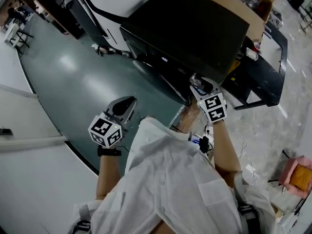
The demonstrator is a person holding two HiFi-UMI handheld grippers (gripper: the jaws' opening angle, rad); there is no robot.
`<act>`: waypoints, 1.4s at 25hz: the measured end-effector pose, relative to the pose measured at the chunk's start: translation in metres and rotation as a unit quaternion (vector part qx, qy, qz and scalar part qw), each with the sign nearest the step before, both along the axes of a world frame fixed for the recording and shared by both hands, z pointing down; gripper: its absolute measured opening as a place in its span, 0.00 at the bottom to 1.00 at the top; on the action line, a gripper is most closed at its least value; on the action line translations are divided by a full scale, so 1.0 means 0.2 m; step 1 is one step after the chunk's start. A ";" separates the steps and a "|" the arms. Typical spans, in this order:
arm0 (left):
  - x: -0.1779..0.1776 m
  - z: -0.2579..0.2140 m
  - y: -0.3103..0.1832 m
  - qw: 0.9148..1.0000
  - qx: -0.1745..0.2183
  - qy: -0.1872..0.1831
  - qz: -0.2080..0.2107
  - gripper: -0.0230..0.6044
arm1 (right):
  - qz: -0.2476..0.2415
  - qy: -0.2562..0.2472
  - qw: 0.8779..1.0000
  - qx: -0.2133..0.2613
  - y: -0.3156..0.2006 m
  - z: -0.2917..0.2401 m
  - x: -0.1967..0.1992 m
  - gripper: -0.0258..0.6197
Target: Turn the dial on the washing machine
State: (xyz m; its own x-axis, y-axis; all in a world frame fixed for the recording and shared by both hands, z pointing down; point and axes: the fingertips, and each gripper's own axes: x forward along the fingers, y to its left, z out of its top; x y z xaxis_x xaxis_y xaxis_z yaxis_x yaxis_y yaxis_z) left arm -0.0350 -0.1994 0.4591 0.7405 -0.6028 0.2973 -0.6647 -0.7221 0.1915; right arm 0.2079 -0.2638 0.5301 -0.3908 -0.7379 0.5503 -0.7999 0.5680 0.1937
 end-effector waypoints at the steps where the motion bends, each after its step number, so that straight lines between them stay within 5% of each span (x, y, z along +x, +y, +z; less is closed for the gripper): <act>1: 0.00 0.00 0.00 1.000 -0.002 0.000 -0.001 0.10 | -0.001 0.013 1.000 -0.003 -0.02 0.02 0.00 0.35; 5: 0.00 0.01 -0.02 1.000 -0.005 0.001 0.000 0.10 | 0.017 0.047 0.999 -0.015 -0.03 0.09 0.02 0.34; 24: 0.05 0.05 -0.04 1.000 -0.010 0.002 0.008 0.10 | 0.062 0.000 0.996 -0.059 0.05 0.24 0.10 0.41; 35: 0.04 0.04 -0.03 1.000 -0.011 -0.002 0.005 0.10 | 0.057 -0.006 0.986 -0.156 0.09 0.40 0.06 0.53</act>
